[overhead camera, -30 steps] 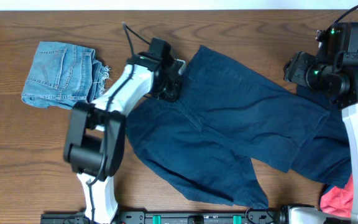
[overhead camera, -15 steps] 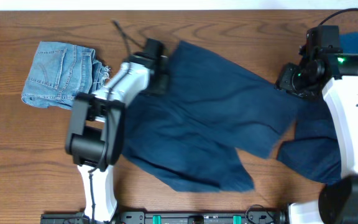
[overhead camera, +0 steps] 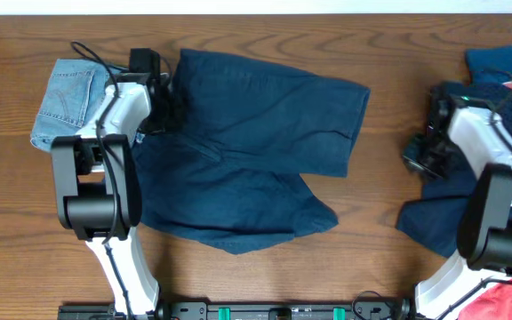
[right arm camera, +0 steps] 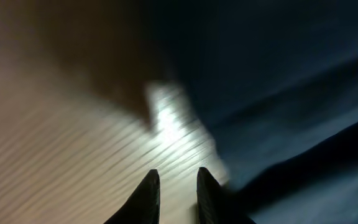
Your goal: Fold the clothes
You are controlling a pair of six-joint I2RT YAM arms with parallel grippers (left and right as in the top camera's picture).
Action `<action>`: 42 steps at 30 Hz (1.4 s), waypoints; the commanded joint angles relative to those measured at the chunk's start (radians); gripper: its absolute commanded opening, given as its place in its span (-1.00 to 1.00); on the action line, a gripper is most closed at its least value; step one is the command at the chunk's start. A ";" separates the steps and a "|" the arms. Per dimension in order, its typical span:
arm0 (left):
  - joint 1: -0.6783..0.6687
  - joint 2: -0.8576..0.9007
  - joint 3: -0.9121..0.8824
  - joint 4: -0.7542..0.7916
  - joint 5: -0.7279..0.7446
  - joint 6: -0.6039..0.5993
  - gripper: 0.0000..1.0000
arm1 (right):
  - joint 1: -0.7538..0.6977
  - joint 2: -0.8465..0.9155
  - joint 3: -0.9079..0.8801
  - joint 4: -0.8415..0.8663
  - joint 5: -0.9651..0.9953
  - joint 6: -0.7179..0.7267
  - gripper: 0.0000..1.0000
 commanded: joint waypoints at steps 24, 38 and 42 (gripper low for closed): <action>-0.084 -0.564 -0.010 -0.344 -0.042 0.021 0.17 | -0.671 -0.061 0.364 -0.096 -0.570 -0.340 -0.04; -0.084 -0.528 -0.060 -0.441 -0.045 0.026 0.13 | 0.044 -0.072 0.204 -0.127 -0.495 -0.390 -0.27; -0.084 -0.526 -0.076 -0.458 -0.071 0.026 0.15 | 0.267 -0.037 0.085 -0.088 -0.440 -0.391 -0.14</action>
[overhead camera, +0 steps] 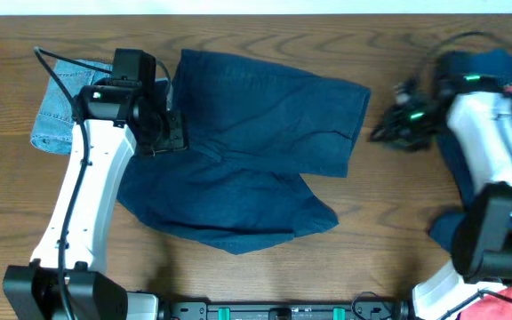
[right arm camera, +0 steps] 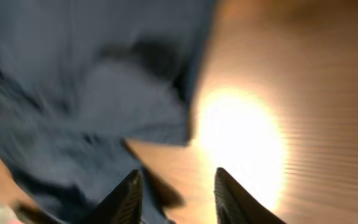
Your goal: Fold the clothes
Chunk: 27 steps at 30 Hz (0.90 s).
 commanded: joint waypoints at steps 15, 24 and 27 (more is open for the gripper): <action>0.004 0.008 -0.011 -0.016 -0.080 0.026 0.17 | 0.356 0.058 -0.303 0.115 -0.064 -0.142 -0.17; 0.004 0.008 -0.011 -0.011 -0.080 0.026 0.16 | 0.336 0.058 -0.341 0.145 -0.061 -0.149 -0.98; 0.004 0.008 -0.011 -0.002 -0.080 0.026 0.17 | 0.284 0.058 -0.311 0.195 0.034 -0.090 -0.98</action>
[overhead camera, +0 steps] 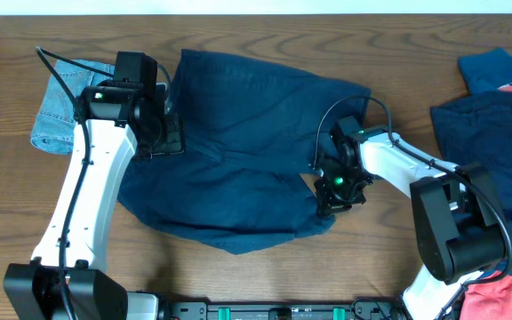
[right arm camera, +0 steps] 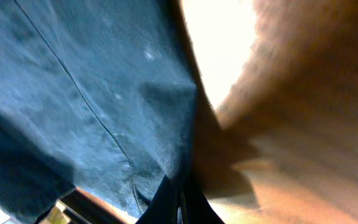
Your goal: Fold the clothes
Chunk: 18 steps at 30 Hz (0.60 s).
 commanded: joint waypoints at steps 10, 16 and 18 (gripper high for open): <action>0.004 0.007 -0.005 0.013 -0.012 0.018 0.28 | -0.349 0.004 0.287 0.249 0.253 0.217 -0.14; 0.004 0.008 -0.006 -0.002 -0.011 0.017 0.31 | -0.423 -0.002 0.409 0.064 0.123 0.133 0.18; 0.003 0.008 -0.015 -0.005 -0.011 0.018 0.31 | -0.427 -0.009 0.417 -0.027 0.124 0.123 0.18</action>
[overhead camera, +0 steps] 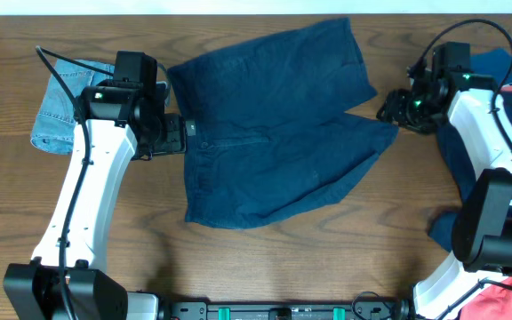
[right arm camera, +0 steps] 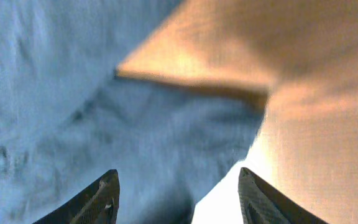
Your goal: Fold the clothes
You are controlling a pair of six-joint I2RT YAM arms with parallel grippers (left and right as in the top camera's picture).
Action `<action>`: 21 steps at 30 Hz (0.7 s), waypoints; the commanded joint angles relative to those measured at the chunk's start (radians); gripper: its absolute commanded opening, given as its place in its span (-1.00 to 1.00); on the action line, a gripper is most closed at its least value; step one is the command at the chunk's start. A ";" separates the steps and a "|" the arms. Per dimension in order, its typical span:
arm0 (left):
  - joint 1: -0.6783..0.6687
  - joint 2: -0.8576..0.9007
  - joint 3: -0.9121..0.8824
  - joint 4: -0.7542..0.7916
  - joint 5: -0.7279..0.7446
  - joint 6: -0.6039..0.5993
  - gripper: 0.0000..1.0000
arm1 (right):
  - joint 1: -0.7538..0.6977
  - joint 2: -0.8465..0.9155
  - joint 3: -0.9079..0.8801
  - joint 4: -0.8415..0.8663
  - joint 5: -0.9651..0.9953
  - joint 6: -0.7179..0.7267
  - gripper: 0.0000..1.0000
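Dark blue shorts (overhead camera: pixel 274 133) lie spread flat in the middle of the table, waistband to the left and both legs pointing right. My left gripper (overhead camera: pixel 172 134) sits at the waistband's left edge and appears shut on it; its fingers are hidden under the wrist. My right gripper (overhead camera: pixel 392 110) stands wide open just above the hem of the nearer leg (right arm camera: pixel 185 143), with nothing between its fingers (right arm camera: pixel 107 186). In the right wrist view, blue cloth fills the left and bare wood shows at the right.
A folded light blue denim piece (overhead camera: pixel 59 98) lies behind the left arm at the far left. A heap of dark blue clothes (overhead camera: pixel 492 67) with a red garment sits at the right edge. More red cloth is at the bottom right.
My right gripper was shut on a leg hem low in the rumpled shorts. Now it is open, further right and back, and the shorts lie flat with their legs spread rightward.
At first the shorts lay rumpled, one leg folded under, my left gripper at the waistband and my right by the heap. Then the right gripper was open beside the shorts, then shut on a leg hem. Now the shorts are flat and released on the right.
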 commanded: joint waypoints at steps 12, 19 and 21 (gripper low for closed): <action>0.003 0.010 -0.237 0.123 0.097 0.017 0.27 | -0.002 -0.013 -0.204 -0.173 -0.023 -0.034 0.15; 0.003 0.011 -0.401 0.306 0.200 0.017 0.17 | 0.002 -0.013 -0.300 0.058 -0.107 -0.021 0.11; 0.003 0.011 -0.435 0.347 0.212 0.017 0.13 | 0.011 -0.013 -0.327 0.126 -0.135 -0.021 0.07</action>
